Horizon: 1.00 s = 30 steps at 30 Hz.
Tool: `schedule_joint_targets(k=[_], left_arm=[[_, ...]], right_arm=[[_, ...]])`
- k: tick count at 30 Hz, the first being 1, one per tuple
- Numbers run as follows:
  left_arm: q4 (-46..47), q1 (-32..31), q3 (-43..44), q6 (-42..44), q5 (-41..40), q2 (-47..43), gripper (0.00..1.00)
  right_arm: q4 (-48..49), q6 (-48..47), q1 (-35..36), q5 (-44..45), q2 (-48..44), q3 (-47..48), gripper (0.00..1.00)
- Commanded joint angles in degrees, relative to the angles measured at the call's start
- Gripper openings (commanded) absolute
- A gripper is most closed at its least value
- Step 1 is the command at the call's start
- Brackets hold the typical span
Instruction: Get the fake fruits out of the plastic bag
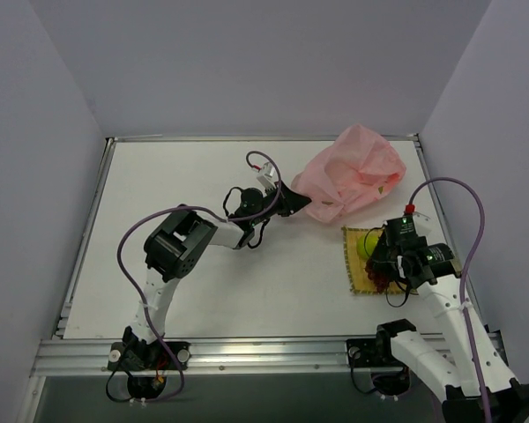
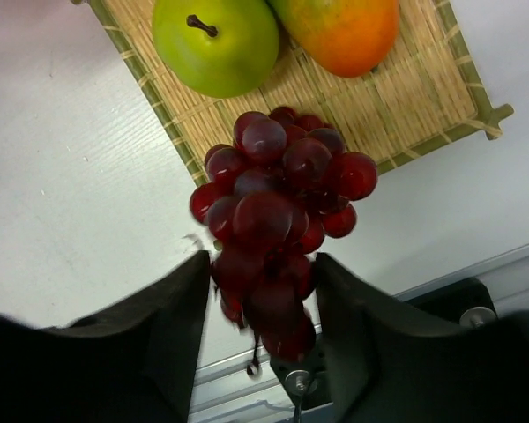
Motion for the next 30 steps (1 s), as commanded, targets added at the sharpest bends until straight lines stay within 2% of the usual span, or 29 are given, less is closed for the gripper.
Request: schedule_joint_targets(k=[1, 3, 6, 11, 17, 19, 20, 22, 25, 28, 29, 30], left_arm=[[4.17, -0.3, 1.07, -0.43, 0.53, -0.36, 0.02], [3.99, -0.3, 1.16, -0.43, 0.62, -0.28, 0.02], [3.55, -0.39, 1.42, -0.34, 0.79, -0.36, 0.02], [2.24, -0.48, 1.34, 0.27, 0.36, -0.89, 0.02], [0.12, -0.65, 1.08, 1.24, -0.61, -1.59, 0.02], [-1.02, -0.74, 0.72, 2.2, -1.14, -2.21, 0.02], [-1.28, -0.74, 0.55, 2.38, -1.31, -2.38, 0.02], [-1.9, -0.91, 0.55, 3.08, -2.01, -2.91, 0.02], [-1.56, -1.18, 0.02, 3.44, -3.16, -3.53, 0.02], [-1.37, -1.53, 0.11, 2.91, -2.9, -3.53, 0.02], [-1.46, -1.7, 0.28, 2.91, -2.72, -3.53, 0.02], [-1.64, -1.79, 0.46, 2.82, -2.55, -3.44, 0.03]], right_arm=[[1.75, 0.62, 0.65, 0.94, 0.11, -0.24, 0.49], [1.57, 0.18, 0.65, 0.77, -0.33, 0.2, 0.66], [0.87, -0.17, 0.74, 1.38, -2.26, 2.92, 0.77], [0.08, -0.26, 0.83, 1.21, -4.02, 12.39, 0.78], [0.08, -1.57, 0.65, -1.51, -2.45, 18.56, 0.78], [1.47, -3.15, 0.74, -2.74, -1.65, 20.5, 0.87], [3.4, -3.68, 0.74, -3.44, -1.39, 20.68, 0.99], [5.43, -4.13, 0.82, -6.16, -0.95, 20.33, 1.0], [11.49, -3.87, 0.74, -9.77, -0.42, 18.32, 0.88], [16.68, -3.86, 0.74, -12.24, 0.72, 17.08, 0.56], [18.25, -3.95, 0.74, -10.41, 0.9, 16.9, 0.38], [19.23, -5.0, 0.74, -9.87, 0.99, 16.64, 0.3]])
